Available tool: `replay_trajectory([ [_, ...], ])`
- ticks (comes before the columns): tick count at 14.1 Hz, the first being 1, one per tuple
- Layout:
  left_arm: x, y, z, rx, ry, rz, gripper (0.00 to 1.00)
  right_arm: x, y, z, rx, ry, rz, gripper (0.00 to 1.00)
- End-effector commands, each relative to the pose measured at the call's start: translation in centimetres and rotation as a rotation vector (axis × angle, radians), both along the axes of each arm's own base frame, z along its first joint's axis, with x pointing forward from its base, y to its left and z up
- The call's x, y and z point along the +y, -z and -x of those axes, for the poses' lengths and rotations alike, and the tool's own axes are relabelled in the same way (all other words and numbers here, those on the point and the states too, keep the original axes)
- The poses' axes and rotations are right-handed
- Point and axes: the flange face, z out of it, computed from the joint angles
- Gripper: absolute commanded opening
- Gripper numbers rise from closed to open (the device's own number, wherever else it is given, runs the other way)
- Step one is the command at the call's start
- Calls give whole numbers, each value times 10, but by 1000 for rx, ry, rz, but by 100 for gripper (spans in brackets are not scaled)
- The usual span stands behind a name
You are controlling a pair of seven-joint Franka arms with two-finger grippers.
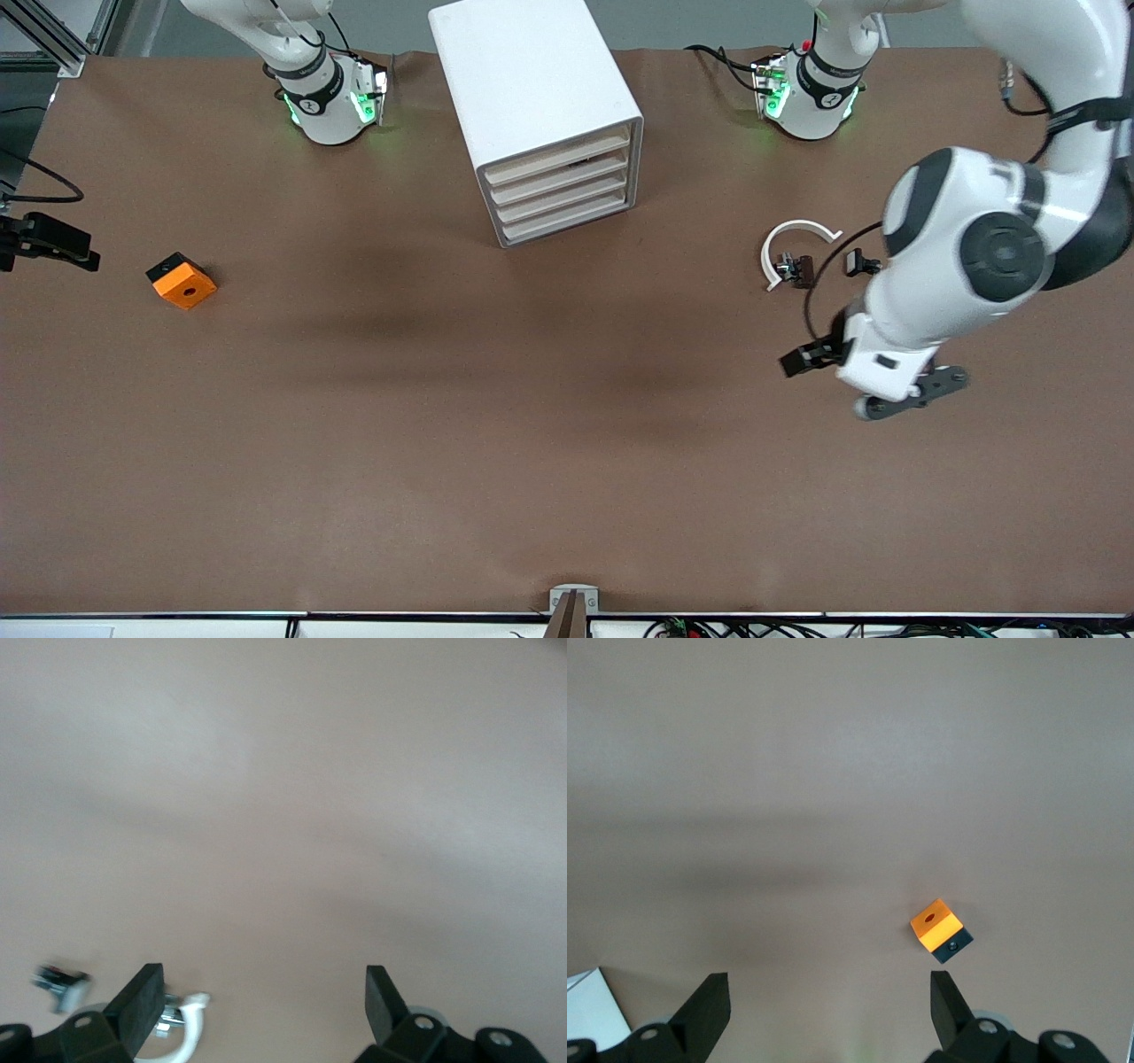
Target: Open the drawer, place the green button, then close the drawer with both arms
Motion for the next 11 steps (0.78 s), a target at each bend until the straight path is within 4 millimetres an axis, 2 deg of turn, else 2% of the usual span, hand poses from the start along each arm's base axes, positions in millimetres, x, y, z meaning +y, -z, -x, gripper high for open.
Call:
replay_trajectory([
  [1, 23, -40, 19, -2, 80, -30, 100, -2, -20, 16, -26, 22, -15, 100],
  [3, 49, -61, 26, -3, 132, -36, 100, -1, -27, 23, -37, 21, -18, 100],
  [5, 71, -85, 40, 5, 224, -45, 100, -2, -25, 34, -43, 24, -39, 100],
  [6, 74, -98, 48, -8, 264, -51, 100, -5, -23, 41, -46, 32, -58, 100],
  [8, 88, -124, 78, -20, 273, -55, 100, -7, -21, 52, -60, 37, -60, 100],
  [9, 88, -131, 93, -23, 275, -32, 100, -7, -20, 54, -60, 35, -61, 100],
  [10, 98, -141, 107, -32, 263, -25, 100, -7, -21, 54, -62, 35, -61, 100],
  [11, 100, -149, 128, -36, 286, -30, 100, -7, -21, 54, -62, 31, -61, 100],
])
